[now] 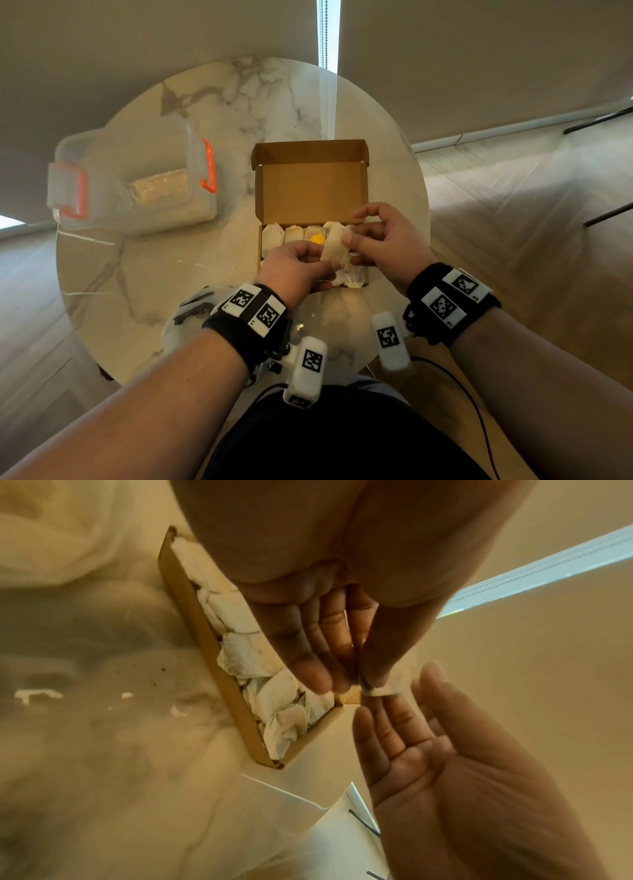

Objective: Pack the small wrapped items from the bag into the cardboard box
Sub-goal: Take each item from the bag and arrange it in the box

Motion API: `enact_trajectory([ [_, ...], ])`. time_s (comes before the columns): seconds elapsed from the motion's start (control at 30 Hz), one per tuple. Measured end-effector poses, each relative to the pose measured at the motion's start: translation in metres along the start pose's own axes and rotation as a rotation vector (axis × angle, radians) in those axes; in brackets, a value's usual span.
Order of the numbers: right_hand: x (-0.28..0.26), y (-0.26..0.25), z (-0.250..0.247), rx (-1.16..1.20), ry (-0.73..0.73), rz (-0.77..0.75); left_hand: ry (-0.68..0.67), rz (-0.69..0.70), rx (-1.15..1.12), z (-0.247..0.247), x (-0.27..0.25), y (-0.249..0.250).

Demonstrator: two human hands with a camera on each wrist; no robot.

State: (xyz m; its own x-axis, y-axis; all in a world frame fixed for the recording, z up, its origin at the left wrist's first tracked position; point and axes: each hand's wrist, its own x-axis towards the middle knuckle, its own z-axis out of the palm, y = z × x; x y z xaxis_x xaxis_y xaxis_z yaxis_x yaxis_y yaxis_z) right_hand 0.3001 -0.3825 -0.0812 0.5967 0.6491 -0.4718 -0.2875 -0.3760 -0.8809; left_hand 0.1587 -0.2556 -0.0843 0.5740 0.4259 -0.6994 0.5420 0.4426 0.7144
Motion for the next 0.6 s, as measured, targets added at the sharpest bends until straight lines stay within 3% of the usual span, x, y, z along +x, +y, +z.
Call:
enact_trajectory([
  [0.17,0.000,0.019,-0.006,-0.237,0.036,-0.044,0.054,0.008,0.046,0.014,0.010,-0.009],
  [0.27,0.010,0.030,-0.015,-0.444,0.151,-0.087,0.122,0.109,0.466,0.015,0.014,-0.016],
  [0.37,0.022,0.033,-0.017,-0.641,0.141,-0.127,0.129,0.215,0.907,0.007,0.013,-0.019],
  [0.6,0.041,0.039,-0.007,-0.911,0.061,-0.154,0.025,0.358,1.332,-0.002,0.019,-0.039],
])
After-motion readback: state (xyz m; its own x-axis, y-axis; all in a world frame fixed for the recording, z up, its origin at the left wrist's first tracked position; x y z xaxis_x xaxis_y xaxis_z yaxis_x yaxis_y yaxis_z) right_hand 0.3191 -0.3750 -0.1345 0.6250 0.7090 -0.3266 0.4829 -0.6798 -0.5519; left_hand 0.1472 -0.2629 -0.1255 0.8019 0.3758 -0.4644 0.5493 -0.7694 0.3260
